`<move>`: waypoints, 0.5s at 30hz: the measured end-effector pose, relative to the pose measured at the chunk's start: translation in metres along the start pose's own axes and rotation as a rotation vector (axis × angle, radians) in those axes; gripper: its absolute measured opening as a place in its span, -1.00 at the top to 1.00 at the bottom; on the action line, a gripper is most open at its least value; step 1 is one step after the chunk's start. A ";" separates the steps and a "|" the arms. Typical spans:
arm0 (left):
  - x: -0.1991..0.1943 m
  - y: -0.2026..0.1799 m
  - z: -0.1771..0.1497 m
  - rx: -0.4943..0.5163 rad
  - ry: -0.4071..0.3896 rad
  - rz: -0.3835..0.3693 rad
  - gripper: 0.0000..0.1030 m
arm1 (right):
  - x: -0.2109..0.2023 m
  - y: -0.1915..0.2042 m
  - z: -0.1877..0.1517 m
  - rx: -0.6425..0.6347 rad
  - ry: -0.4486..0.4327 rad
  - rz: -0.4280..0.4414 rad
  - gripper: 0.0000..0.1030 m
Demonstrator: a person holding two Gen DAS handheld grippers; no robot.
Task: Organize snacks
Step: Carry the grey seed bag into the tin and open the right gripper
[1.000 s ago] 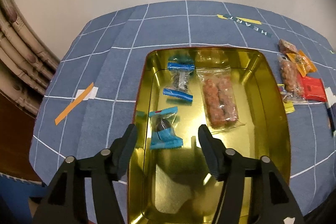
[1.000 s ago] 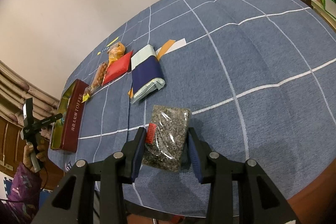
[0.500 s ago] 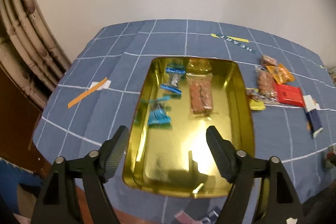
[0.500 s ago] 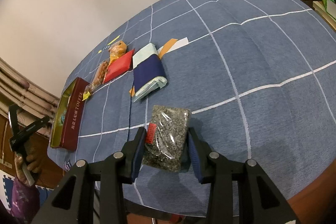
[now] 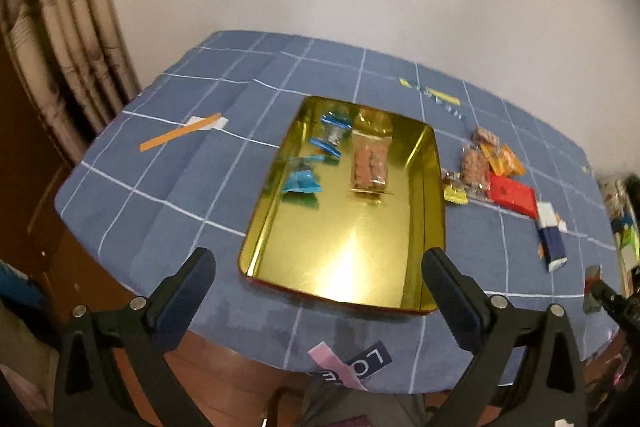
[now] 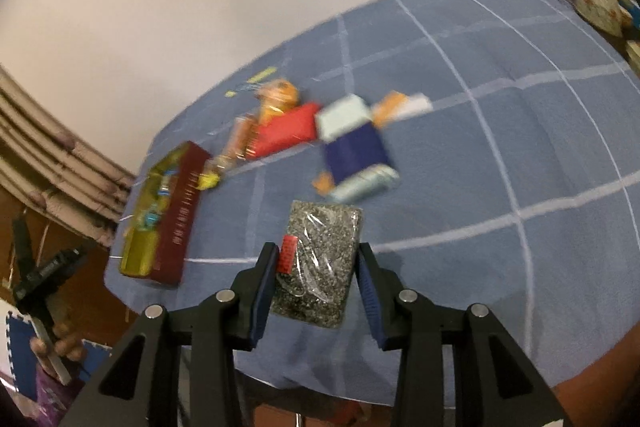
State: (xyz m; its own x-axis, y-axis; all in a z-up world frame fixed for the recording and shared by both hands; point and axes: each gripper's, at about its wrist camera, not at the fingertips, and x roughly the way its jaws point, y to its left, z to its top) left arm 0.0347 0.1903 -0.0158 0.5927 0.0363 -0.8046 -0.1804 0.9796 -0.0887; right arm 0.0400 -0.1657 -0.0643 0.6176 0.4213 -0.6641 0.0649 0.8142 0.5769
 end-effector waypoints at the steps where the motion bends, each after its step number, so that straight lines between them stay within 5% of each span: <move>1: -0.003 0.004 -0.003 -0.009 -0.002 0.010 -0.98 | 0.000 0.011 0.005 -0.023 -0.002 0.009 0.23; 10: -0.014 0.025 -0.013 -0.054 -0.092 0.096 -0.97 | 0.028 0.142 0.040 -0.224 0.028 0.156 0.23; 15: -0.015 0.024 -0.010 0.012 -0.122 0.229 -0.97 | 0.073 0.210 0.045 -0.308 0.092 0.214 0.23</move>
State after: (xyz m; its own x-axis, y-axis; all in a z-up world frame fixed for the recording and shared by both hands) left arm 0.0133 0.2108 -0.0120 0.6276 0.2803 -0.7263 -0.3121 0.9453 0.0950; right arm 0.1343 0.0182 0.0302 0.5176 0.6177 -0.5920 -0.3053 0.7797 0.5466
